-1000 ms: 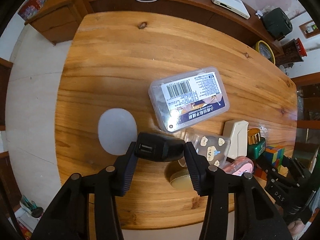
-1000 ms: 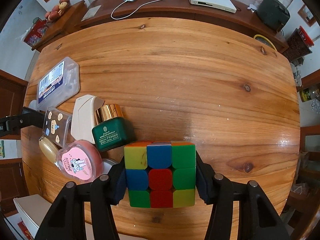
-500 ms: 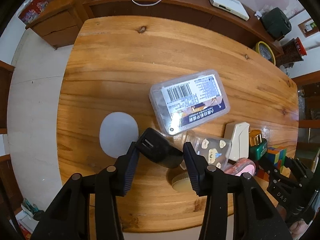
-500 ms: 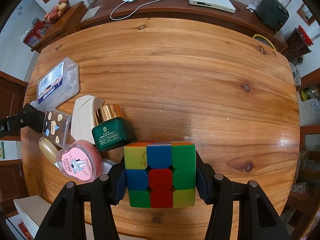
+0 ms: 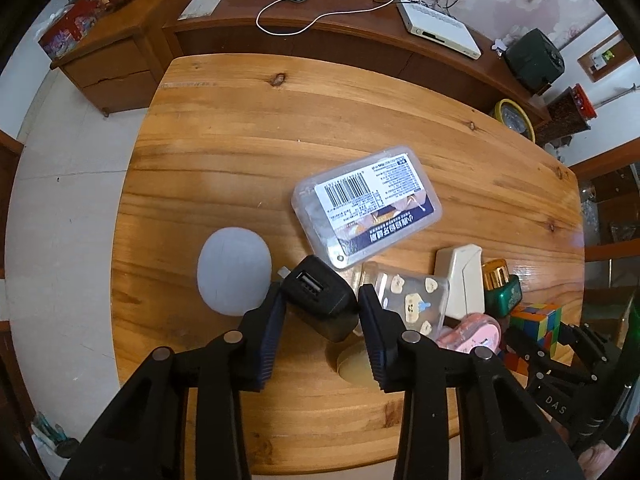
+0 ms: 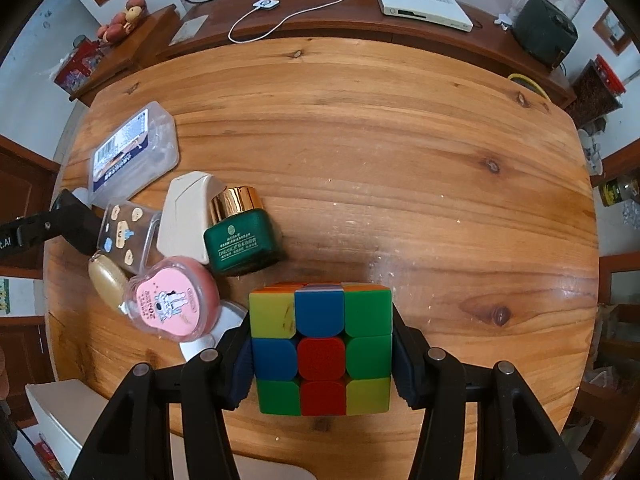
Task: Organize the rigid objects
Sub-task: 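Carry the black charger with the left tool while the right tool carries the cube to the tray, then release the black charger in the tray with the left tool while the right tool releases the cube, then grasp the white round case with the left tool while the right tool grasps the green jar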
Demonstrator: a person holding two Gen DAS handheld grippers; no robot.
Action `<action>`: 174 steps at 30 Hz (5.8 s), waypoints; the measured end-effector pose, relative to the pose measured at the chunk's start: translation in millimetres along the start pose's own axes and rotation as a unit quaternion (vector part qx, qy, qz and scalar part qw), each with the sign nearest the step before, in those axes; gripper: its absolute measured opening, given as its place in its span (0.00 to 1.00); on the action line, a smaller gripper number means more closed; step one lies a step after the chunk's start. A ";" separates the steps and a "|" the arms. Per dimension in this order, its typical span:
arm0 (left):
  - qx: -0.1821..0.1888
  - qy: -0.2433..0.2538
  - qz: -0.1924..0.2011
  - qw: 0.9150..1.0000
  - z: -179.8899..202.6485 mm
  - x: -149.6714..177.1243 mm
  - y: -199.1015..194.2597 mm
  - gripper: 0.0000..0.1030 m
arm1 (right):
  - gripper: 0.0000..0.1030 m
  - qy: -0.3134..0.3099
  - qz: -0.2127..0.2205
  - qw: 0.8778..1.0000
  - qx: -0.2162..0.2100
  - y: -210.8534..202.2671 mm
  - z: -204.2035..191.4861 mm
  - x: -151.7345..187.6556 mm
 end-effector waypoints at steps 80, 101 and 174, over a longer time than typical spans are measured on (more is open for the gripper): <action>0.008 0.148 -0.046 0.988 109.8 283.9 -63.4 0.75 | 0.68 -0.106 0.064 0.992 -0.034 -95.9 -41.1 232.6; -0.007 0.171 0.043 0.984 119.4 263.3 -132.7 0.79 | 0.68 -0.078 0.104 0.987 -0.090 -163.2 -36.3 244.1; -0.066 0.068 -0.057 0.994 -28.7 -17.6 31.3 0.80 | 0.45 -0.013 -0.043 0.999 -0.018 5.4 -34.2 -33.8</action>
Point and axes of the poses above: each gripper's, at about its wrist camera, not at the fingertips, and y roughly the way its jaws point, z to its right, x to its underside, the point moved 4 cm from there along y, roughly the way its jaws point, and after that the axes turned 10 degrees about y, right-handed, at the moved point
